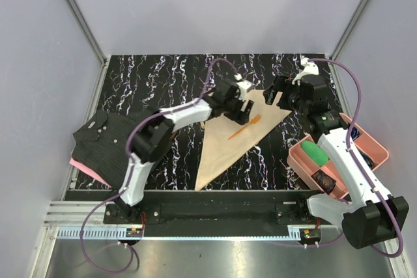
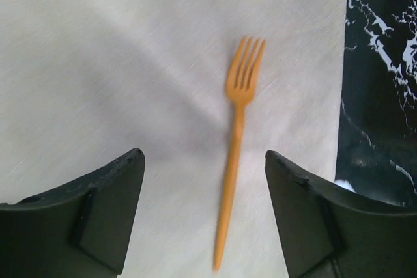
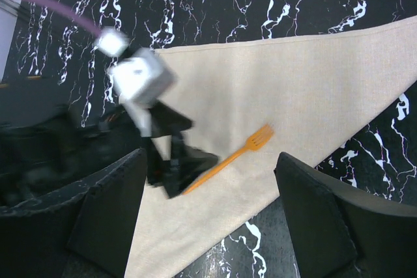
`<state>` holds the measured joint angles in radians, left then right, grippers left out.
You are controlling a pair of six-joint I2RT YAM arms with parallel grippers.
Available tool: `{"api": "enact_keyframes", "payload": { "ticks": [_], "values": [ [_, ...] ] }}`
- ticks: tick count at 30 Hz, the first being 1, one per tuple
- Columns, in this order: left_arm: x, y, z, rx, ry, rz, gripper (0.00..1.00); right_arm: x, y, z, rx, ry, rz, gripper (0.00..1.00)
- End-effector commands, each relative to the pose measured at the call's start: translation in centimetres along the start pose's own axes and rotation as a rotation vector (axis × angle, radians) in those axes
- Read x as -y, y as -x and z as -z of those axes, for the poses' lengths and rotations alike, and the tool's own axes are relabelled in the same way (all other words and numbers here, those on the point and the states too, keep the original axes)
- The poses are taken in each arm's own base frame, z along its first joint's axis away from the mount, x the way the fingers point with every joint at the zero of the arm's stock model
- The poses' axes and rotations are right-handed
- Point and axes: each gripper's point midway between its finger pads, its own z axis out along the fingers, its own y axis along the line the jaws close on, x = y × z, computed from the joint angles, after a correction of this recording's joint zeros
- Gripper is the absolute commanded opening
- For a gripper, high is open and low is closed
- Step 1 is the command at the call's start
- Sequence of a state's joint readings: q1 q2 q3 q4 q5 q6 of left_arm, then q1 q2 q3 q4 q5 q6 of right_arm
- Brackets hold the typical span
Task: Fold the napkin, place the utensils inside, and roll it up
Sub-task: Place the utensil onto the napkin, then grab a utensil with the left arm
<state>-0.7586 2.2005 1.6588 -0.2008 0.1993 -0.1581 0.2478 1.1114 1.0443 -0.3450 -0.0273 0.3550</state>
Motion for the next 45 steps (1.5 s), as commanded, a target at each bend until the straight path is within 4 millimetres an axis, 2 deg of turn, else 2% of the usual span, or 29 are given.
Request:
{"api": "enact_keyframes", "payload": {
  "ticks": [1, 2, 4, 6, 7, 9, 10, 13, 18, 22, 33, 38, 39, 41, 43, 45],
  "values": [
    [-2.6, 5.6, 9.3, 0.217, 0.114, -0.026, 0.8, 0.0, 0.4, -0.2, 0.014, 0.002, 0.014, 0.88],
    [-4.1, 5.0, 10.3, 0.209, 0.153, -0.015, 0.81, -0.1, 0.4, -0.3, 0.013, 0.007, 0.014, 0.88],
    [-6.8, 2.1, 12.4, 0.147, 0.239, -0.006, 0.82, -0.2, 0.0, -0.7, 0.001, 0.017, 0.009, 0.88],
    [-9.0, -1.5, 13.8, 0.065, 0.331, 0.005, 0.82, -0.3, -0.2, -1.1, -0.006, 0.025, 0.009, 0.89],
    [-10.4, -2.6, 14.4, 0.041, 0.369, 0.015, 0.81, -0.5, -0.3, -1.2, -0.011, 0.036, 0.005, 0.89],
    [-12.1, -5.4, 15.1, -0.019, 0.419, 0.033, 0.79, -0.6, -0.5, -1.5, -0.019, 0.047, 0.004, 0.89],
    [-13.1, -6.1, 15.6, -0.031, 0.447, 0.045, 0.77, -0.8, -0.5, -1.5, -0.021, 0.056, 0.003, 0.89],
    [-14.9, -8.6, 16.4, -0.083, 0.502, 0.097, 0.7, -0.9, -0.6, -1.5, -0.025, 0.059, -0.002, 0.89],
    [-15.8, -11.3, 16.7, -0.15, 0.517, 0.142, 0.61, -0.7, -0.7, -1.3, -0.021, 0.054, 0.0, 0.89],
    [-16.8, -12.6, 16.4, -0.181, 0.54, 0.193, 0.55, -0.8, -0.7, -1.2, -0.021, 0.061, -0.005, 0.89],
    [-17.5, -14.5, 16.1, -0.252, 0.534, 0.276, 0.37, -0.7, -0.8, -0.9, -0.015, 0.059, 0.0, 0.89],
    [-17.1, -15.5, 15.7, -0.282, 0.511, 0.298, 0.14, -0.7, -0.8, -0.9, -0.017, 0.057, 0.003, 0.89],
    [-16.9, -15.8, 15.7, -0.287, 0.506, 0.305, 0.06, -0.7, -0.8, -0.9, -0.016, 0.058, 0.002, 0.89],
    [-16.7, -15.5, 15.8, -0.273, 0.498, 0.305, 0.0, -0.6, -0.8, -0.9, -0.015, 0.057, 0.001, 0.89],
    [-16.7, -15.1, 16.1, -0.26, 0.498, 0.304, 0.0, -0.6, -0.9, -1.0, -0.02, 0.056, 0.003, 0.89],
    [-16.1, -13.7, 16.4, -0.224, 0.473, 0.301, 0.0, -0.5, -1.0, -1.2, -0.024, 0.055, 0.001, 0.89]
  ]
}}
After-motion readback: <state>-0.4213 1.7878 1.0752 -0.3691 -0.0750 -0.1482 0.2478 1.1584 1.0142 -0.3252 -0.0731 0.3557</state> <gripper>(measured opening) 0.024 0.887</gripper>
